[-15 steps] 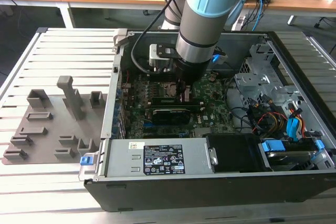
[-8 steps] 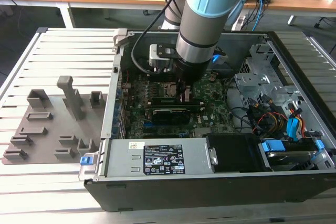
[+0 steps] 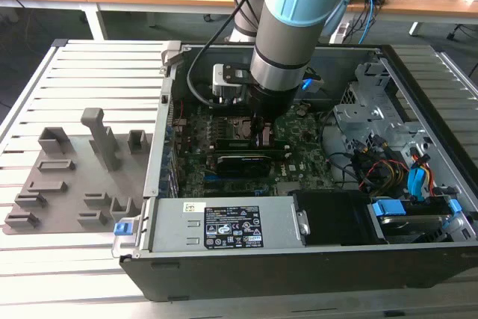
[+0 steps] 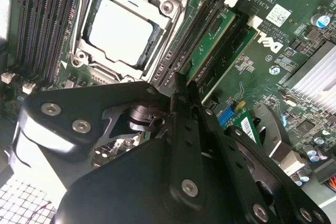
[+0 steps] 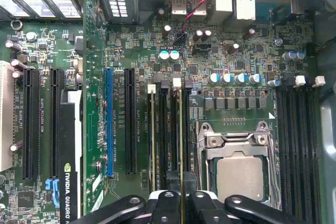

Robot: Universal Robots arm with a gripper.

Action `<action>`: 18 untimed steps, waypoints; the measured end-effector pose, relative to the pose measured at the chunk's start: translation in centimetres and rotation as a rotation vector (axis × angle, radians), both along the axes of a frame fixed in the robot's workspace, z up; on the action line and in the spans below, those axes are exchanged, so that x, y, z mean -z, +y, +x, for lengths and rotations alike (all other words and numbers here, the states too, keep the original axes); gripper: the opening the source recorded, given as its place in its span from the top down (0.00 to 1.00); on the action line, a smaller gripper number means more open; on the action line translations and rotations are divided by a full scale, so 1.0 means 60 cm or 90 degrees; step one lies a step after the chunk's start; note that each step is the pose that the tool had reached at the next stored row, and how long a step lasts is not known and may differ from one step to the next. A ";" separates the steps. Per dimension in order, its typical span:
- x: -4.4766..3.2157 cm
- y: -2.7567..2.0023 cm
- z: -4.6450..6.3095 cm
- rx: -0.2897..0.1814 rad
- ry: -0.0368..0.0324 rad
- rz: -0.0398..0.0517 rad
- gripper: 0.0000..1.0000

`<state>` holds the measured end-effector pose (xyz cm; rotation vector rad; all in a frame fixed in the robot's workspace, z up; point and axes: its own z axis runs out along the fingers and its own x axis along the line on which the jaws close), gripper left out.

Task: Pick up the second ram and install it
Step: 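Insert the second ram into the second slot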

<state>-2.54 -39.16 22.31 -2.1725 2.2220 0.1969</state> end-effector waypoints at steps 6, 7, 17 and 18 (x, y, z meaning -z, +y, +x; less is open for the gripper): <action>0.001 0.0005 0.001 -0.009 0.0002 0.0010 0.86; 0.002 0.0007 0.001 -0.009 0.0002 0.0011 0.86; 0.006 0.0007 0.001 -0.007 0.0001 0.0011 0.79; -0.014 0.0018 0.001 -0.007 0.0001 -0.0003 0.79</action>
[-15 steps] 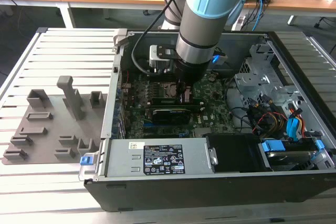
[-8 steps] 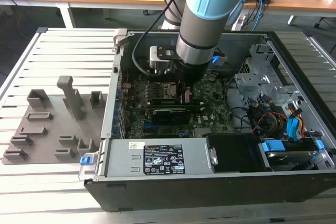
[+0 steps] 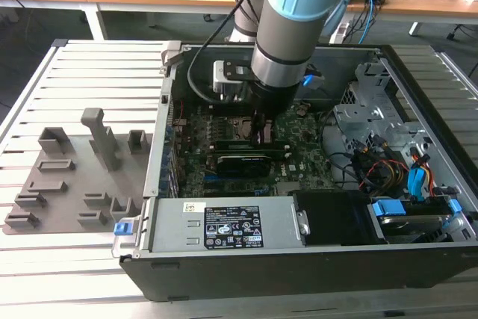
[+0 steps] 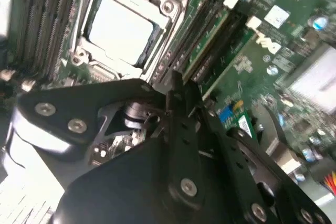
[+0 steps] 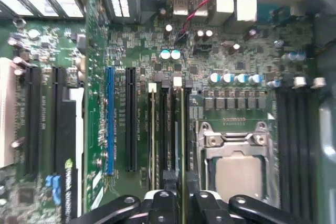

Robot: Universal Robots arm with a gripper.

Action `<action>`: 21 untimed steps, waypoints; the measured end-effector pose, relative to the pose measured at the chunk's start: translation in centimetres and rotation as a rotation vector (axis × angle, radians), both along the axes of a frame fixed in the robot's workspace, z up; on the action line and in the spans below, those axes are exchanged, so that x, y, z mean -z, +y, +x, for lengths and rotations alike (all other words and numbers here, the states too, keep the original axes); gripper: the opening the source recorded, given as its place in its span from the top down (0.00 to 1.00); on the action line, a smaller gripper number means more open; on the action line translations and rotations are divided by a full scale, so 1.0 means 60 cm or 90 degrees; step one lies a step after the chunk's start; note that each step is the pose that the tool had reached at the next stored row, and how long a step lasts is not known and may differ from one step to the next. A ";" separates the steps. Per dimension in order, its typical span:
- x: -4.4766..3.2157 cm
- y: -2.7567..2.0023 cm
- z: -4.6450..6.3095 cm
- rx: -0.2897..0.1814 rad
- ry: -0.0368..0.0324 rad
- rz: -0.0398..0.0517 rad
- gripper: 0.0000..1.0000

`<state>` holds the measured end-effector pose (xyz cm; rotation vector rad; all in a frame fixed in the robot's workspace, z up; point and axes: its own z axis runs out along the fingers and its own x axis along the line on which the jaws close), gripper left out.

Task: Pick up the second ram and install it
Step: 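Insert the second ram into the second slot, then press down the second ram until it locks into place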

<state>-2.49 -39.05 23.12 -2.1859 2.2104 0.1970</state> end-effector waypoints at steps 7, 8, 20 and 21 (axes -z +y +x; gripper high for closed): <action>-0.090 0.0170 0.000 0.000 0.0000 -0.0147 0.89; -0.091 0.0170 0.000 0.000 0.0000 -0.0148 0.89; -0.069 0.0170 0.069 0.000 0.0049 -0.0157 0.89; -0.057 0.0170 0.080 0.000 0.0050 -0.0157 0.89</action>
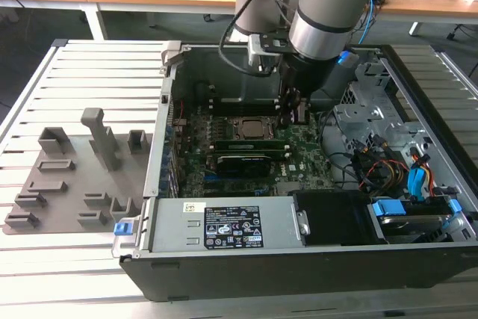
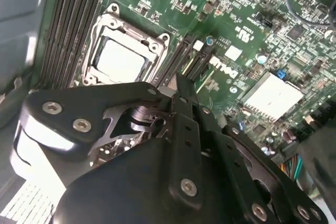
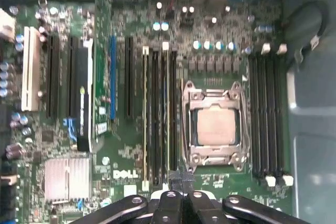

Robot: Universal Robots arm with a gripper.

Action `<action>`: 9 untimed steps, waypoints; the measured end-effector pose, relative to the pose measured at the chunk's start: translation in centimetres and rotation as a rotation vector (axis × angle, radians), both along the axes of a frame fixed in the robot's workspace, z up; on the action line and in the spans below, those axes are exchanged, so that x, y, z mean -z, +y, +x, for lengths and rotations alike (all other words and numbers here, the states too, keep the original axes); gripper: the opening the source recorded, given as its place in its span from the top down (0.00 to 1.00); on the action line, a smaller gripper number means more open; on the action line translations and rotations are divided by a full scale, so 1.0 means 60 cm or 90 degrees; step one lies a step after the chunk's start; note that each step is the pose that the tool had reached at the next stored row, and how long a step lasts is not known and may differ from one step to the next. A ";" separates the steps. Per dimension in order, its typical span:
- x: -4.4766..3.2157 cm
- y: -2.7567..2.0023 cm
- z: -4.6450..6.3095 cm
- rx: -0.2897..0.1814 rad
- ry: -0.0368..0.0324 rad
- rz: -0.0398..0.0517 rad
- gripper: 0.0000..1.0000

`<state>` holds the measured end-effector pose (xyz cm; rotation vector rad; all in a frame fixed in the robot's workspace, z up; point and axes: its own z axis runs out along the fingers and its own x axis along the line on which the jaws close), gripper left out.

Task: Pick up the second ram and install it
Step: 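Press down the second ram until it locks into place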

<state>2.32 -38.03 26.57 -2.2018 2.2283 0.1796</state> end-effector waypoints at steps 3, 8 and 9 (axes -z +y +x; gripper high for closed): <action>0.027 0.0002 0.000 0.000 0.0000 0.0000 0.89; 0.047 0.0002 0.000 0.000 0.0000 0.0000 0.89; 0.055 0.0002 0.000 0.000 0.0000 -0.0001 0.89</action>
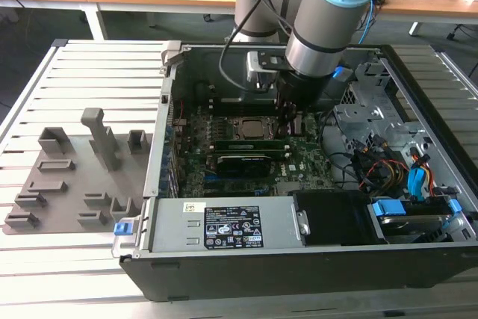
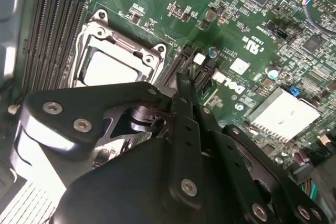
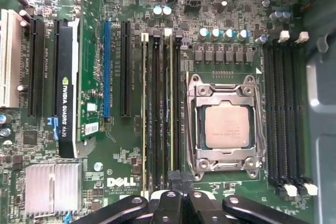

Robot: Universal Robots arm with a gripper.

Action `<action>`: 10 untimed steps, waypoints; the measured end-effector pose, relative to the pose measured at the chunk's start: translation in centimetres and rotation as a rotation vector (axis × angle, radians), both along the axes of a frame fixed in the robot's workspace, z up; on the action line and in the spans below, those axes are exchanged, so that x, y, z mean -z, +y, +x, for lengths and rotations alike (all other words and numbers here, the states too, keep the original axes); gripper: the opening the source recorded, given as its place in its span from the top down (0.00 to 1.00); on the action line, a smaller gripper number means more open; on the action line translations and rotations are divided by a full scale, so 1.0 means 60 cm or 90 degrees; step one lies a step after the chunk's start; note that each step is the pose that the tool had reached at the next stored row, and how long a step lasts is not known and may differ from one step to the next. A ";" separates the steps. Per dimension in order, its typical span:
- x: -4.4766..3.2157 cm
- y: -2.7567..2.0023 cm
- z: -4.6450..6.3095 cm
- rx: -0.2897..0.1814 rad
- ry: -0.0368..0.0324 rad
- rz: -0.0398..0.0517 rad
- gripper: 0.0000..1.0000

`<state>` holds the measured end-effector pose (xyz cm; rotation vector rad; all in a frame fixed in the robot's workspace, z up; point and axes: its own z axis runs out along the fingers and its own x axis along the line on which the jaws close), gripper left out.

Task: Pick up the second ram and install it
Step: 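Press down the second ram until it locks into place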

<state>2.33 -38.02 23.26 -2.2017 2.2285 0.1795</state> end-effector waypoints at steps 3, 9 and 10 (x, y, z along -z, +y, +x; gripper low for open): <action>0.006 0.0002 0.000 0.000 -0.0005 0.0007 0.89; -0.005 -0.0001 -0.049 0.000 -0.0075 0.0000 0.89; -0.005 0.0000 -0.065 0.000 -0.0086 -0.0001 0.89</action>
